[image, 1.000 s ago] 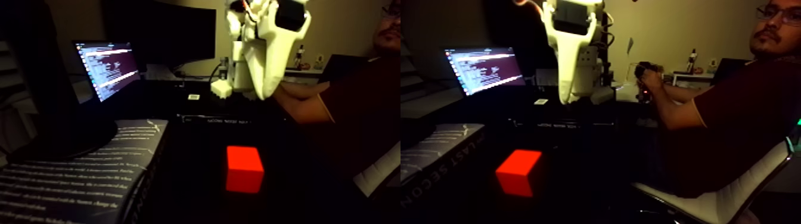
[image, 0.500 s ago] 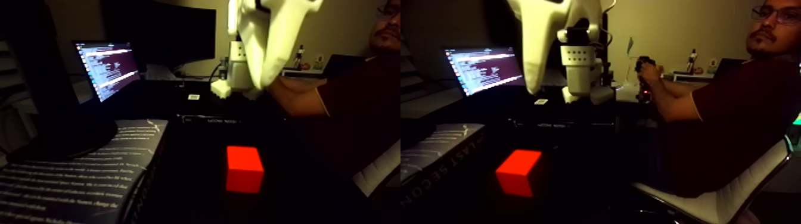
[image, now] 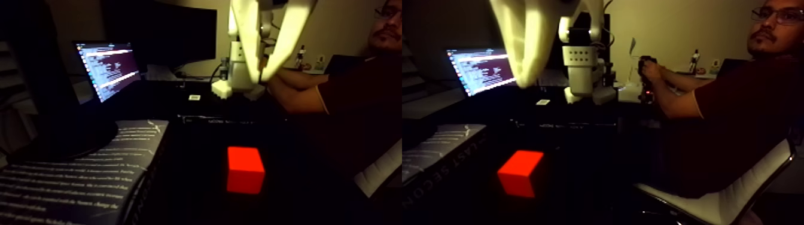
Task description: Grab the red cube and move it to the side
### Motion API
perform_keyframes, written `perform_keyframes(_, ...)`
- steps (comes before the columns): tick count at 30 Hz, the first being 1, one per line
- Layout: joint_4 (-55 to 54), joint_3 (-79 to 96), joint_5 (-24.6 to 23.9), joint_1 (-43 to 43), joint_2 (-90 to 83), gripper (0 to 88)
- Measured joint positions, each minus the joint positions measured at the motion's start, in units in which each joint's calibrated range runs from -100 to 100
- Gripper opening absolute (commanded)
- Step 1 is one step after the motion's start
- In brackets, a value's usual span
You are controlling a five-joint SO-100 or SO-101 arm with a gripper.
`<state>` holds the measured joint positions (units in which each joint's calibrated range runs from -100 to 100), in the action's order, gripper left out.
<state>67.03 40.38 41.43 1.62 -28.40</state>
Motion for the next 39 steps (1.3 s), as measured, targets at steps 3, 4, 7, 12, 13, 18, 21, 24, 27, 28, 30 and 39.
perform_keyframes(3,0.0,-0.4,3.8,0.0,2.8,0.7)
perform_keyframes(4,0.0,-0.5,4.6,0.0,3.5,0.7)
perform_keyframes(7,0.0,-1.1,5.8,0.0,5.9,0.7)
perform_keyframes(12,0.0,-1.1,6.1,0.0,9.3,0.7)
perform_keyframes(13,0.0,-1.1,6.2,0.0,9.8,0.7)
perform_keyframes(18,0.2,-1.1,6.2,0.0,11.4,1.7)
perform_keyframes(21,-0.1,-1.1,6.2,0.0,12.1,10.3)
perform_keyframes(24,-2.4,-1.2,6.2,-0.7,13.0,16.8)
perform_keyframes(27,-4.8,-1.2,6.2,-1.7,13.5,18.4)
perform_keyframes(28,-5.3,-1.3,6.2,-1.9,14.0,18.7)
perform_keyframes(30,-6.0,-1.4,6.2,-2.7,14.6,18.8)
perform_keyframes(39,-6.2,-5.0,6.2,-3.2,19.0,28.7)
